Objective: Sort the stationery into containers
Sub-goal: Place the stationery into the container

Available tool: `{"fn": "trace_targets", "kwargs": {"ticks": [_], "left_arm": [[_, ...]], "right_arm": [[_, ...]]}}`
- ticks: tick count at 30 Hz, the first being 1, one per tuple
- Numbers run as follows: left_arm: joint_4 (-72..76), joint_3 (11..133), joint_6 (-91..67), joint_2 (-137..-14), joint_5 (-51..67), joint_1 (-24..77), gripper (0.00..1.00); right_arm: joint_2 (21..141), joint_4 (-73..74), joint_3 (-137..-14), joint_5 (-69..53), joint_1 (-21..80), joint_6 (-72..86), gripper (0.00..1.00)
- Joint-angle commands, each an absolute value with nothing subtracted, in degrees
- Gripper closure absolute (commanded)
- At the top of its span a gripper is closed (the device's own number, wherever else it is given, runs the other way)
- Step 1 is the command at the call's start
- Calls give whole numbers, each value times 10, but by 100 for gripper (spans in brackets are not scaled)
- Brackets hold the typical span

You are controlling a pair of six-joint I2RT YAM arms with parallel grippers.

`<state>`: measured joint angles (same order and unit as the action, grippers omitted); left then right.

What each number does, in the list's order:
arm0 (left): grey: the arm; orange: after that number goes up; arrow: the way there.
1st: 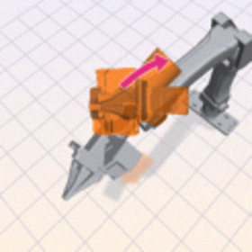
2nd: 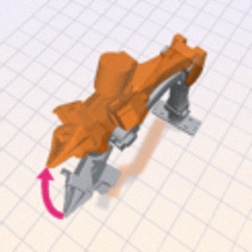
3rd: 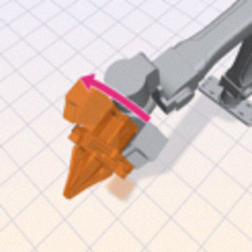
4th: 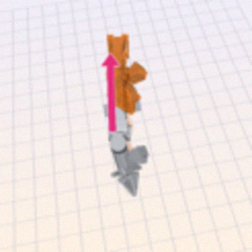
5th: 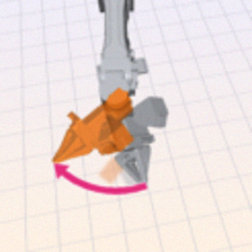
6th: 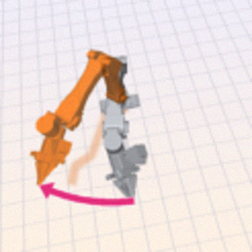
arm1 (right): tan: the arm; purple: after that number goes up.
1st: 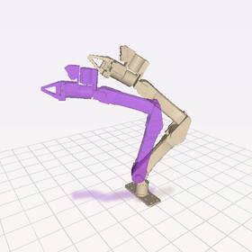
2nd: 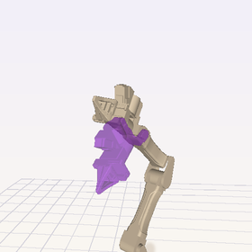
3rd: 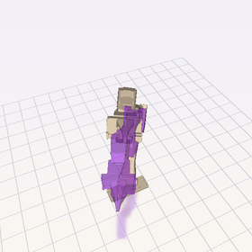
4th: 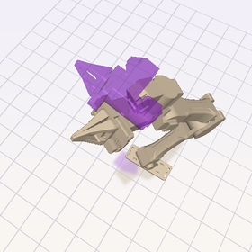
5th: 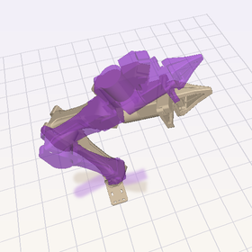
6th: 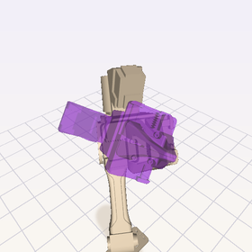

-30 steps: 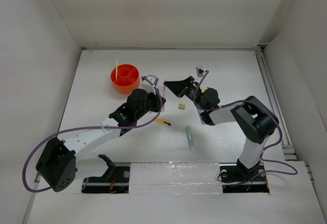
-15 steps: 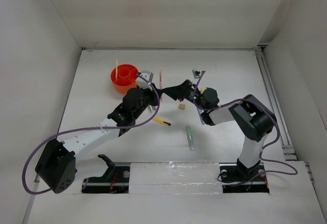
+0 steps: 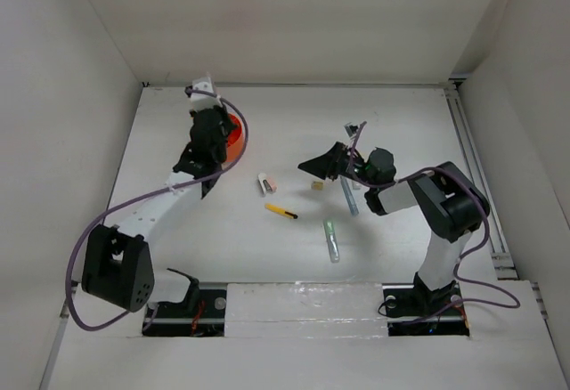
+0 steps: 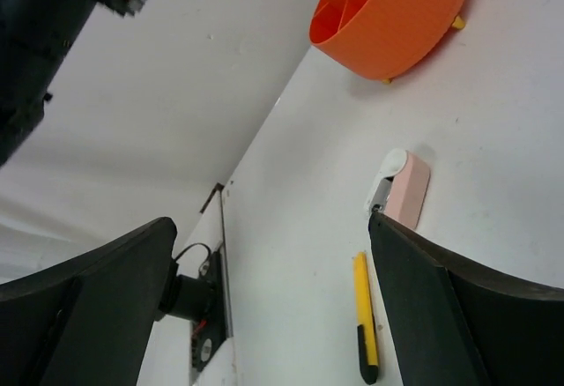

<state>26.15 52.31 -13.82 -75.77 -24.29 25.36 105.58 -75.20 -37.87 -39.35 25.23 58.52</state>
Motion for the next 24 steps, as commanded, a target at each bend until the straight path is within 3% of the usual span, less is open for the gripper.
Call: {"fn": "trace_targets", "kwargs": {"ticks": [1,5,11,15,24], "left_arm": [[252,565,-88,-746,-218,173,100],[304,539,-7,-746,-69,66,100],[350,547,-19,-836,194,-67,100],[331,595,-14,-901,242,-68,100],[377,589,-45,-967,285,-68,100]], "right_arm": [[1040,-972,-403,-462,249,518,3],[1008,-848,-429,-495,249,426,0],[913,-587,-453,-476,279,239,0],[863,-442,-484,-427,314,135,0],[891,-457,-490,-430,315,149,0]]}}
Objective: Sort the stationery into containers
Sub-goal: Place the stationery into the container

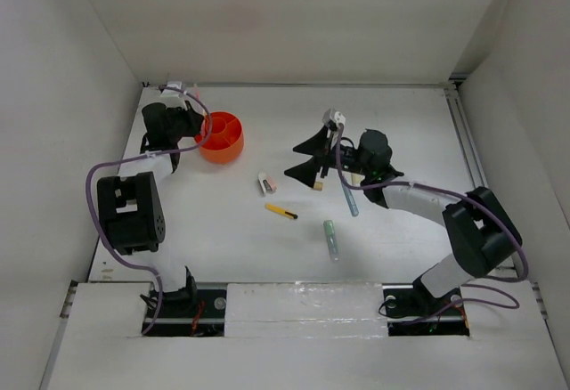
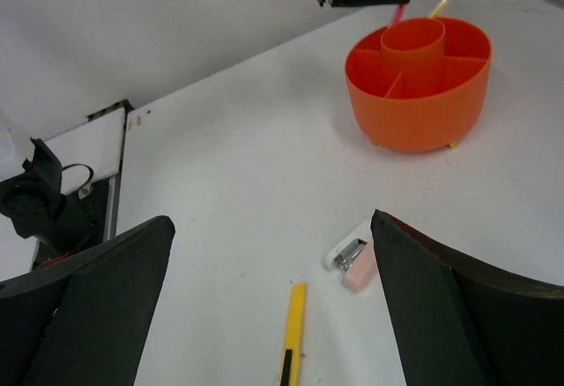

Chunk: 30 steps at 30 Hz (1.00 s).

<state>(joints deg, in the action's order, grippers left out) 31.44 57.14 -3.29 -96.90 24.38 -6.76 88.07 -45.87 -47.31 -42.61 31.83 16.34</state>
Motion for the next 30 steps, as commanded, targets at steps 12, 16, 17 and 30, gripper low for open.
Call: {"fn": "trace_targets", "kwargs": {"ticks": [12,16,17,30], "left_arm": [[377,558,-32,-984,227,-55,100],[363,558,-26,-979,210,-55,99],[357,558,-26,-979,210,-55,96],[356,541,-32,-929,142,-50,40]], "right_arm": [[897,-475,-485,-430,309,156,0],[897,-475,-480,-430,309,161,0],[897,-475,-480,-430,309,161,0],[887,-469,-480,-430,309,156,0]]}}
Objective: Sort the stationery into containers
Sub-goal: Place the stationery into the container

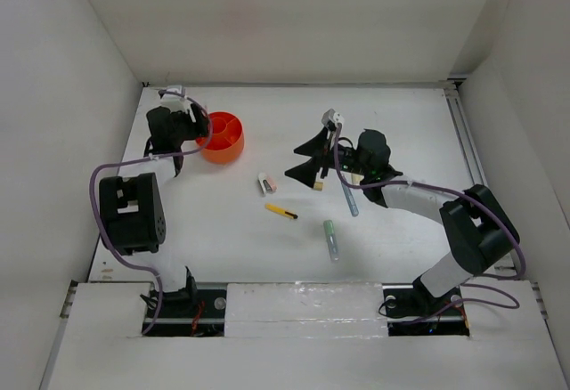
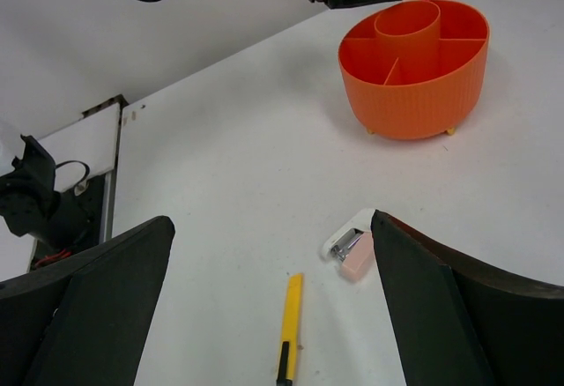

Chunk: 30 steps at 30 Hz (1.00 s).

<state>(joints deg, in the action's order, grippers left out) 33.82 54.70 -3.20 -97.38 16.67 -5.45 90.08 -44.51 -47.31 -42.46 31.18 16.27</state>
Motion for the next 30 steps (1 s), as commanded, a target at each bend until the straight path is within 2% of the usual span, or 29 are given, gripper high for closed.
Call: {"fn": "trace_targets", "kwargs": {"ticks": [1,4,5,10,12,13,16,19,23,26,30], "left_arm": [[356,541,-32,-920,135,-50,34],[351,541,-38,-875,100,-45,22],[344,558,-43,-863,90,-45,0],[201,693,-88,-831,-39,-45,0],[117,766,-111,-831,-84,-45,0],[93,786,-127,-831,-126,-45,0],[-2,849,-198,-816,-157,-45,0],[-11,864,-219,-793,-114,-45,0],[33,818,-224,-722,-15,-45,0],[51,794,-256,-690,7,-45,0],[10,809,-300,-687,27,-45,0]], "right_arm": [[887,-468,-480,-422,309,156,0],[882,-423,-486,-390,315,127,0],[876,-406,-493,-375,315,117,0],[853,-187,-557,-212,351,-2,0],[853,-163,-571,-155,364,-18,0],[853,-157,-571,-145,364,-18,0],[861,-147,-579,-134,364,-24,0],[881,-120,-605,-134,364,-35,0],[888,-91,-618,-128,370,-50,0],[888,-75,-612,-122,375,-55,0],[870,3,-623,-18,398,-53,0]]}}
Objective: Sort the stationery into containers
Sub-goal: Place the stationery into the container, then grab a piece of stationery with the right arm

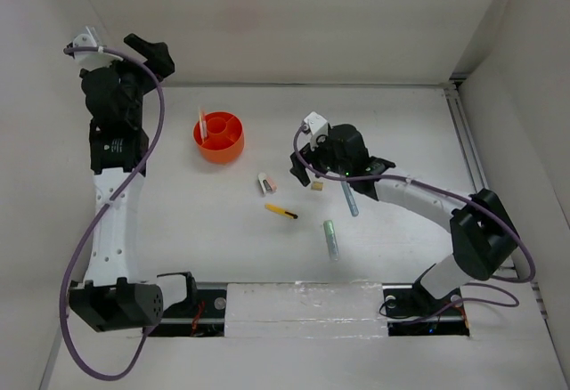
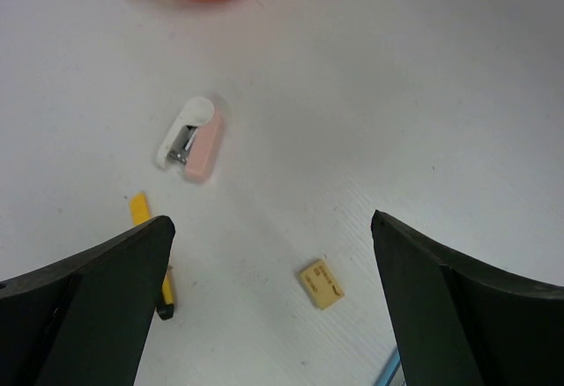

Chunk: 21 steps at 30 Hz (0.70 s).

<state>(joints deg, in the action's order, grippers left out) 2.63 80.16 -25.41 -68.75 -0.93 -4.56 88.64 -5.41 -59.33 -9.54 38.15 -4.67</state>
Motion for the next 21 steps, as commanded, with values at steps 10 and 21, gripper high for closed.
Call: {"fn": "trace_targets", "kwargs": {"ticks": [10,21], "left_arm": [[-156,858,-373,-789,25,23,0],[-138,684,-392,-722,34,23,0]], "right_arm": [[865,89,-642,34,421,-53,0],[933,76,-680,66,460,15,0]]}}
